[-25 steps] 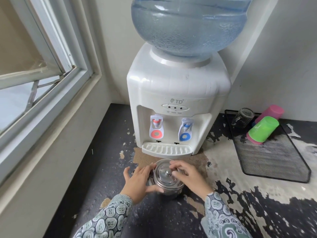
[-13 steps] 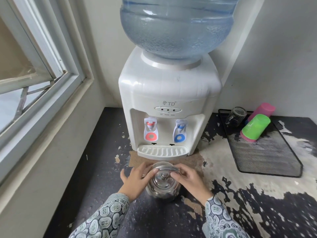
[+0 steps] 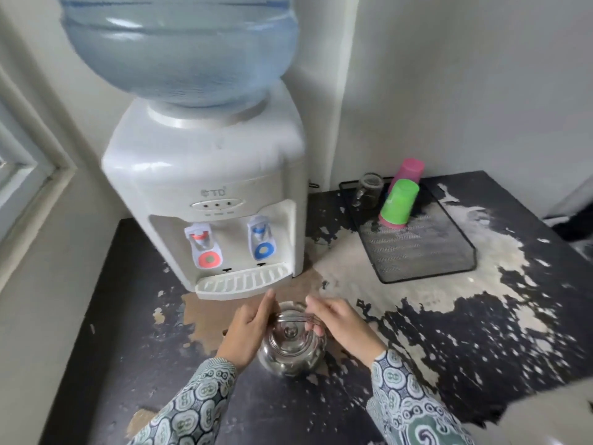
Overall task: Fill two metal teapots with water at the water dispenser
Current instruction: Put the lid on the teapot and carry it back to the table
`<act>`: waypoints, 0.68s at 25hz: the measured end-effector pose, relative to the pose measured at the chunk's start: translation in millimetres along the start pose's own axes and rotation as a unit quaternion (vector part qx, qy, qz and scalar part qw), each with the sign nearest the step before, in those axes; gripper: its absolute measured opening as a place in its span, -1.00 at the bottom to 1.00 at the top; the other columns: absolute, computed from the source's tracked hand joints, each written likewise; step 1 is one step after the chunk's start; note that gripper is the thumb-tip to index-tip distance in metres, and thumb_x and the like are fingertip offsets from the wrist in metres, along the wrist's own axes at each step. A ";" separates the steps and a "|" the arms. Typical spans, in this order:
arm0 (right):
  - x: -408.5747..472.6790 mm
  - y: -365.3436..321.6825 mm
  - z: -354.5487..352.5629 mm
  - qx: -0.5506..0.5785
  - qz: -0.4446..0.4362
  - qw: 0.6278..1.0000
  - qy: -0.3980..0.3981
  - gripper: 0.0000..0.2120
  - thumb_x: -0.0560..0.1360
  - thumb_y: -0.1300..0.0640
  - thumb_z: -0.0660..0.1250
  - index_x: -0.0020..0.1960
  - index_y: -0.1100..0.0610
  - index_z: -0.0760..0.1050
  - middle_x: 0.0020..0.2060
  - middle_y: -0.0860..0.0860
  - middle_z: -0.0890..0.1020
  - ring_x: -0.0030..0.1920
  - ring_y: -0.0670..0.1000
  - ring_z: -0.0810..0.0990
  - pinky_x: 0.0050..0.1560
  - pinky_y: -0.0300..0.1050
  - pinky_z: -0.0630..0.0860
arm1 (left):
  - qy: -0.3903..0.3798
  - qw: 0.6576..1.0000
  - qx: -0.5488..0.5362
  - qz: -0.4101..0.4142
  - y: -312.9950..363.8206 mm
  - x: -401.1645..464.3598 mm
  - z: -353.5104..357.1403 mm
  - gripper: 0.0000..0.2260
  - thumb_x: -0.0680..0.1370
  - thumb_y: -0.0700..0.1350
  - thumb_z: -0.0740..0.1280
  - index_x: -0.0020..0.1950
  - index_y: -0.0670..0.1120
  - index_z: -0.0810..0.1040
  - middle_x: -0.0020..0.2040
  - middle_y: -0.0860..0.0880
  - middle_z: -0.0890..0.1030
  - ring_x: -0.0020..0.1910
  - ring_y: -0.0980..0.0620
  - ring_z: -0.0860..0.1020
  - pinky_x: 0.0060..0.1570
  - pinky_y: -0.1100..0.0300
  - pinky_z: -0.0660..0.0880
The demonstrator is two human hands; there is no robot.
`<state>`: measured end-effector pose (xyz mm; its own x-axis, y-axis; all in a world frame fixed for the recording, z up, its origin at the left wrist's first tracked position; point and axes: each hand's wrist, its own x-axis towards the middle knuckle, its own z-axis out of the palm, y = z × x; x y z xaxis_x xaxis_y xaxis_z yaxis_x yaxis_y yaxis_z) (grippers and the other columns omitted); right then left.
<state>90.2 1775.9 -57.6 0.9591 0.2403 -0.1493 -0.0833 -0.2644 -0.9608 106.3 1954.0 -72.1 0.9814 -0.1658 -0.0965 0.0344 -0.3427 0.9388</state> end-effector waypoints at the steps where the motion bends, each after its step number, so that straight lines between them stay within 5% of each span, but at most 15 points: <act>1: -9.8 -0.1 -9.3 0.001 0.000 1.000 0.011 -0.66 0.51 -0.11 0.11 -0.33 -0.01 0.50 -0.52 -0.17 0.56 -0.47 -0.22 0.44 -0.30 -0.37 0.42 | -0.012 1.000 -0.008 0.011 7.1 -1.6 9.8 -0.47 0.47 0.25 0.04 -0.46 -0.12 0.46 -0.61 0.04 0.40 -0.58 0.18 0.32 -0.45 0.41 0.28; 10: -207.7 44.2 -152.7 0.057 0.008 0.985 0.165 -0.58 0.52 -0.08 0.08 -0.35 0.16 0.47 -0.56 -0.14 0.54 -0.48 -0.16 0.40 -0.34 -0.37 0.39 | -0.164 0.981 0.013 0.098 99.8 -71.8 210.9 -0.40 0.54 0.22 -0.04 -0.46 -0.22 0.36 -0.57 0.01 0.37 -0.57 0.15 0.31 -0.44 0.39 0.27; 14: -314.0 75.0 -215.6 0.057 0.010 0.968 0.243 -0.55 0.52 -0.08 0.09 -0.36 0.19 0.49 -0.56 -0.11 0.52 -0.47 -0.11 0.40 -0.32 -0.30 0.38 | -0.248 0.959 0.020 0.135 136.1 -118.7 318.7 -0.34 0.54 0.23 -0.08 -0.37 -0.35 0.32 -0.49 -0.16 0.35 -0.52 0.11 0.29 -0.40 0.27 0.25; 17: -380.8 97.2 -250.8 0.034 0.025 0.952 0.305 -0.53 0.56 -0.05 0.09 -0.38 0.14 0.51 -0.57 -0.09 0.49 -0.45 -0.09 0.41 -0.31 -0.27 0.38 | -0.302 0.944 0.015 0.131 159.2 -146.3 386.3 -0.34 0.54 0.25 -0.08 -0.38 -0.30 0.37 -0.55 0.02 0.33 -0.54 0.12 0.29 -0.41 0.17 0.24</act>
<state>-215.4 1424.5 -35.6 0.9305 -0.3624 -0.0524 -0.1305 -0.1946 -0.9722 -104.7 1566.5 -36.3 0.6684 -0.7426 -0.0417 -0.2089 -0.2413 0.9477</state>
